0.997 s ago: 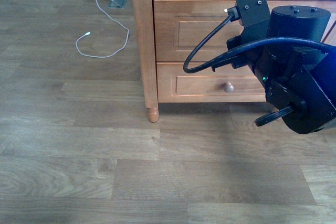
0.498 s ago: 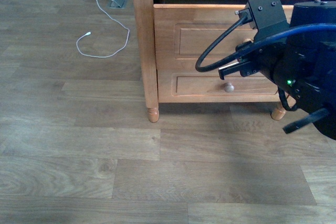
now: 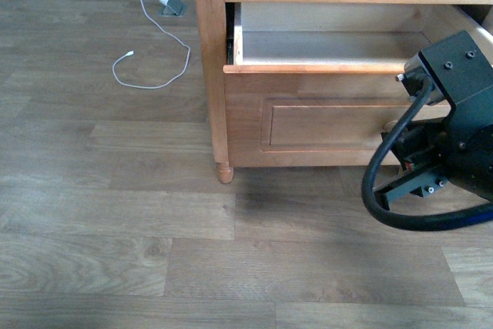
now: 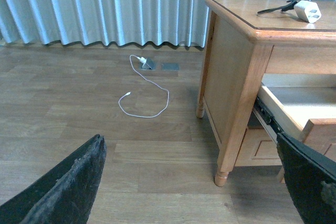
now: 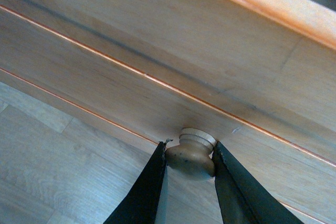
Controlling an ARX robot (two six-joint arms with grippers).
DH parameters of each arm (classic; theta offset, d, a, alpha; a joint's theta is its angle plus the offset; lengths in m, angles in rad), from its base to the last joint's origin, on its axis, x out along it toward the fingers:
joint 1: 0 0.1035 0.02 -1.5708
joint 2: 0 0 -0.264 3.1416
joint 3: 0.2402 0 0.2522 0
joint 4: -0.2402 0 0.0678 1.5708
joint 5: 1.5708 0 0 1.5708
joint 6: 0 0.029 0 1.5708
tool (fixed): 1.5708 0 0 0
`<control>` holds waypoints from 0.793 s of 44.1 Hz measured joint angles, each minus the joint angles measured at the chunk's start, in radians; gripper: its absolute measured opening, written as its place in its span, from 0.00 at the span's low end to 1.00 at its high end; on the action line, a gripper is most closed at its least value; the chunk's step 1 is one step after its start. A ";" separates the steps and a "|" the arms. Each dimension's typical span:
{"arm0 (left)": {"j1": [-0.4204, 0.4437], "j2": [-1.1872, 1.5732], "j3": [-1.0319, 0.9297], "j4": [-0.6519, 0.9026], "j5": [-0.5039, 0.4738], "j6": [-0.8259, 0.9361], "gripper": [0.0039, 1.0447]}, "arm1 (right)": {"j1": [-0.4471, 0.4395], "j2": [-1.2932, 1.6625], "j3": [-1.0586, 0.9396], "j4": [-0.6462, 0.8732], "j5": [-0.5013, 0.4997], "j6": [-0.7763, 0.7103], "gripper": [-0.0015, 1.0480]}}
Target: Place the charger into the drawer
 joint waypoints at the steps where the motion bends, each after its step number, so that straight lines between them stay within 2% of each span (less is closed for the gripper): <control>1: 0.000 0.000 0.000 0.000 0.000 0.000 0.94 | -0.001 -0.012 -0.011 -0.007 -0.003 -0.001 0.20; 17: 0.000 0.000 0.000 0.000 0.000 0.000 0.94 | -0.014 -0.183 -0.129 -0.145 -0.069 -0.028 0.20; 24: 0.000 0.000 0.000 0.000 0.000 0.000 0.94 | -0.039 -0.312 -0.179 -0.218 -0.100 -0.052 0.47; 30: 0.000 0.000 0.000 0.000 0.000 0.000 0.94 | -0.100 -0.517 -0.220 -0.319 -0.148 -0.063 0.73; 35: 0.000 0.000 0.000 0.000 0.000 0.000 0.94 | -0.151 -0.673 -0.233 -0.370 -0.159 -0.053 0.90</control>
